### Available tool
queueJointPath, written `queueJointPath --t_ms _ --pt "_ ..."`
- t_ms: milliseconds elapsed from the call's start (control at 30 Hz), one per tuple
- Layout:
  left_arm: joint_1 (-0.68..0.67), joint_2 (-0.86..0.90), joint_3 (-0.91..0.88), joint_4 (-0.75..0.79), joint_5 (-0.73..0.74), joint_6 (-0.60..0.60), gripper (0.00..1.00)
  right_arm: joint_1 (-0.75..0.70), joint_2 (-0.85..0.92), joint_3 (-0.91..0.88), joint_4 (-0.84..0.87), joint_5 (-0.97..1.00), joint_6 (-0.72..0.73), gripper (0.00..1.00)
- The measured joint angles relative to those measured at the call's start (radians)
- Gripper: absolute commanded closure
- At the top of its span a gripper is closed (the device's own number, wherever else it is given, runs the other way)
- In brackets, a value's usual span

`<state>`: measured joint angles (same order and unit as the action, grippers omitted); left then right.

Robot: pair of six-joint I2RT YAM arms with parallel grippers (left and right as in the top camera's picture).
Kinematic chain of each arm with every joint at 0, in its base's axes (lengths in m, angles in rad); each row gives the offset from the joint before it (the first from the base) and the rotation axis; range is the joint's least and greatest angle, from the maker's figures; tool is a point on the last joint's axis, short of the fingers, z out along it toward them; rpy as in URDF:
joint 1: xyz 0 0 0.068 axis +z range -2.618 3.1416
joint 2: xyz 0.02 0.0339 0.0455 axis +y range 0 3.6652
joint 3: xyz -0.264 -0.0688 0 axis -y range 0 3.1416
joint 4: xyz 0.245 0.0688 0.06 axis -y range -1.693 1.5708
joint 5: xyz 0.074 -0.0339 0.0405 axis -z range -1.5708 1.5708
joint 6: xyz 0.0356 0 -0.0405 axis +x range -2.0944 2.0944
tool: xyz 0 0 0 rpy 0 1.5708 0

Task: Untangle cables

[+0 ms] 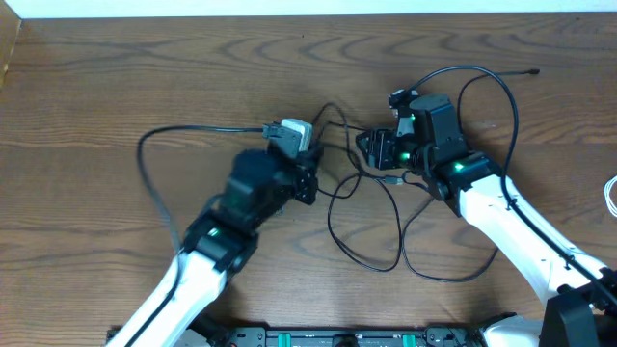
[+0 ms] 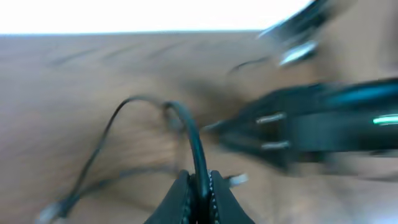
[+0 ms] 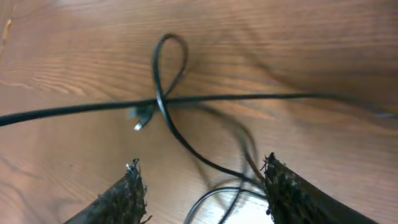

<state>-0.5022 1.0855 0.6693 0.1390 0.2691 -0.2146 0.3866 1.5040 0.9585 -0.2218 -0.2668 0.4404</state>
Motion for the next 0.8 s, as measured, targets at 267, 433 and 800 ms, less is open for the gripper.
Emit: queueJointPath --t_ms 267,433,800 --pt "0.146 -0.246 0.0 0.062 0.199 -0.203 0.92 -0.054 0.0 0.0 -0.07 0.07 0.067 0.37" --pt "0.209 -0.291 0.0 0.011 0.22 -0.242 0.92 -0.058 0.0 0.0 -0.098 0.085 0.082 0.34" --pt "0.34 -0.232 -0.005 0.37 0.249 -0.781 0.92 -0.058 0.0 0.0 -0.179 0.087 0.094 0.27"
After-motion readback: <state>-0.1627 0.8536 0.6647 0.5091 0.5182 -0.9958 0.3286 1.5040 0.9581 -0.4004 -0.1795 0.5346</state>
